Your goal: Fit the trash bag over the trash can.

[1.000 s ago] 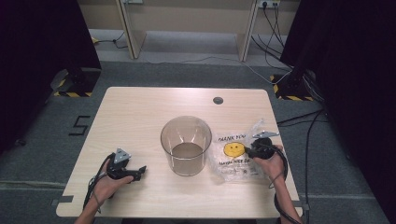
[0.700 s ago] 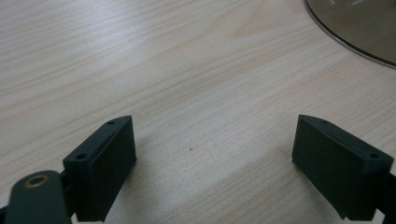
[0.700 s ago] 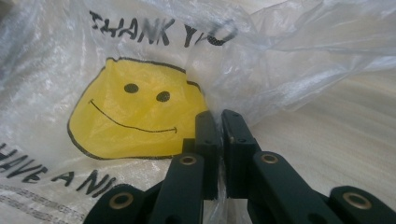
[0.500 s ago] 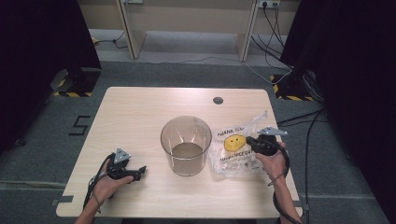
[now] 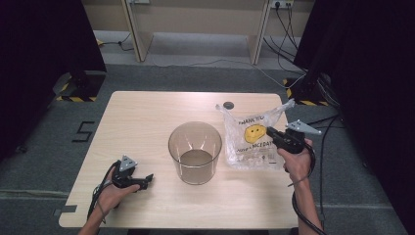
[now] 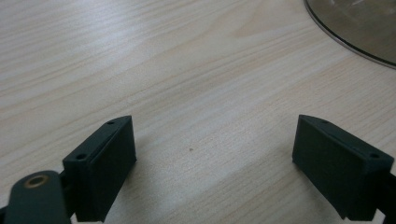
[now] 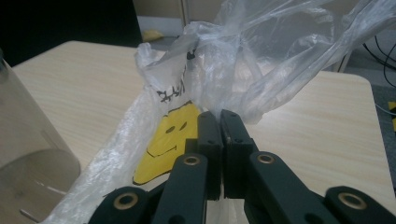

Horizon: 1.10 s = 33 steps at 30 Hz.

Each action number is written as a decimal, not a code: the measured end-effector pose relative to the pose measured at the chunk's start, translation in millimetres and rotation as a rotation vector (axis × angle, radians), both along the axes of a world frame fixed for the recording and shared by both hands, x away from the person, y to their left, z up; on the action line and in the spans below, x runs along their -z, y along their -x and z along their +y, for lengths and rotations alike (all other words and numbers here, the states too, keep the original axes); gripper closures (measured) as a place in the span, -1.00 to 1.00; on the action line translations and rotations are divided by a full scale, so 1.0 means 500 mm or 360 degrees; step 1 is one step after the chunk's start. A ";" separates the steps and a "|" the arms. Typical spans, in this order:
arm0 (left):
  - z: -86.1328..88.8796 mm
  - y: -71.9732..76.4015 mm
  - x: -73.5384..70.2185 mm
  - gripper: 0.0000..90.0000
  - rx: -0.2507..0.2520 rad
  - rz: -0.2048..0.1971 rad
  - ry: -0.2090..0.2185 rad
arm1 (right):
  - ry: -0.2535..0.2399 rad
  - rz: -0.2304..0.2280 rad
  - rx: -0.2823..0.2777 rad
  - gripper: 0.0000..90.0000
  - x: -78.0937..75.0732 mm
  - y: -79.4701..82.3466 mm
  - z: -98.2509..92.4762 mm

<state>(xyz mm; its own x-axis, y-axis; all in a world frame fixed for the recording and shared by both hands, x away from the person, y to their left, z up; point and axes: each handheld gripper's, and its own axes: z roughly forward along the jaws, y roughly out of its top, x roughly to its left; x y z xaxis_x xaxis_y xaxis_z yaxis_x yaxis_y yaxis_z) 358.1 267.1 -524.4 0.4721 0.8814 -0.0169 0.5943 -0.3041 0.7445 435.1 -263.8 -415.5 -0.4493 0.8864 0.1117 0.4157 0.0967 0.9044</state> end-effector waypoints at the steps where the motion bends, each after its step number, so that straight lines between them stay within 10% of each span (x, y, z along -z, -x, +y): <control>1: 0.000 0.000 0.000 -0.73 0.0001 0.0000 0.0002 | -0.0038 -0.0016 -0.0003 0.97 -0.010 -0.002 -0.002; 16: 0.000 0.000 0.000 -0.73 -0.0002 -0.0001 0.0003 | -0.0264 -0.0207 -0.0028 0.97 -0.123 -0.017 -0.002; 33: 0.000 0.000 0.000 -0.73 -0.0003 -0.0001 0.0001 | -0.0314 -0.0369 -0.0165 0.97 -0.233 -0.024 0.060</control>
